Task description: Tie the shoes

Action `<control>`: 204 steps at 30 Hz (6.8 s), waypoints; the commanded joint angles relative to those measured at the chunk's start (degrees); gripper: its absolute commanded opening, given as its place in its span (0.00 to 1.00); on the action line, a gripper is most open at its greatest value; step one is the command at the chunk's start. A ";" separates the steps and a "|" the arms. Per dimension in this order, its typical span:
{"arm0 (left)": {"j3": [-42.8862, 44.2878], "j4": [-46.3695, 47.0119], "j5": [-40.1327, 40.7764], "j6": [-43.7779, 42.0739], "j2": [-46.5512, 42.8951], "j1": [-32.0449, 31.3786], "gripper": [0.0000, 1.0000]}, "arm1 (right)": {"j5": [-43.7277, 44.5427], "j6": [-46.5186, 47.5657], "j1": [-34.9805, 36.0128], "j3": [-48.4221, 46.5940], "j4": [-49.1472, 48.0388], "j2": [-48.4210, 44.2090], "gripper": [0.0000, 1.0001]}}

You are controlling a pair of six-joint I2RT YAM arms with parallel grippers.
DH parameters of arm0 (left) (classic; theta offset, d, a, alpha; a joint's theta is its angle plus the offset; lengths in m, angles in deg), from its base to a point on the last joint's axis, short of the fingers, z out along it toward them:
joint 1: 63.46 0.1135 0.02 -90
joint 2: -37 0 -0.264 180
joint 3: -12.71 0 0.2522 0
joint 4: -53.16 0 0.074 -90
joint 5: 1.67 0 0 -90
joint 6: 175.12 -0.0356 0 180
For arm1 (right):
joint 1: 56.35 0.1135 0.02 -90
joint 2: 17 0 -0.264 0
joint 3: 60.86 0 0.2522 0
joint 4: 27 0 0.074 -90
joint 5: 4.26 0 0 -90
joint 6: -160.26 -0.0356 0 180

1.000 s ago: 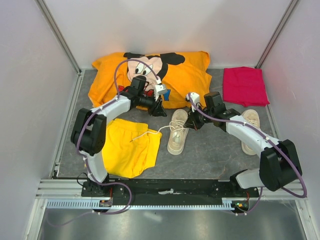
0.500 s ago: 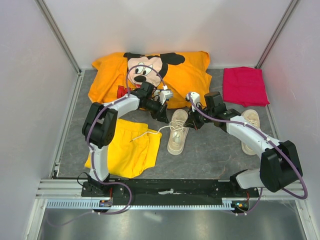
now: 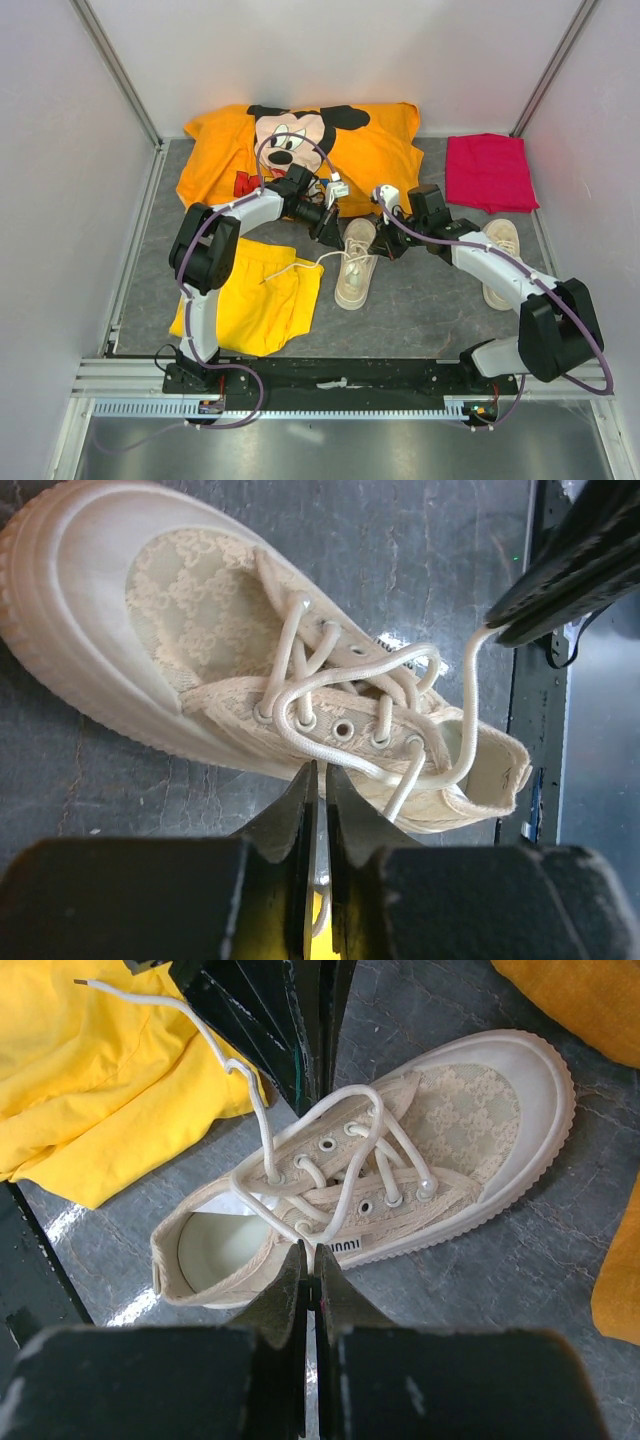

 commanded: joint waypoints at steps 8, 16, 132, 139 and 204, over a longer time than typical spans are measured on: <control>0.41 6.94 -10.64 5.62 -2.86 -0.09 0.12 | 0.24 0.09 0.05 0.53 -4.71 2.12 0.00; 1.28 8.34 -14.60 6.49 -1.71 -0.62 0.12 | 1.21 -0.96 0.05 0.70 -7.08 3.17 0.00; 4.36 6.42 -0.09 19.06 0.31 -0.97 0.02 | 26.43 58.45 27.56 -7.47 -17.19 21.63 0.75; 5.06 5.19 0.43 18.19 0.48 -0.97 0.01 | 28.80 55.13 28.26 -8.70 -19.21 21.20 0.04; 2.96 -13.62 13.18 -10.74 -10.15 10.98 0.01 | 6.30 45.17 18.13 -10.19 26.93 -6.06 0.93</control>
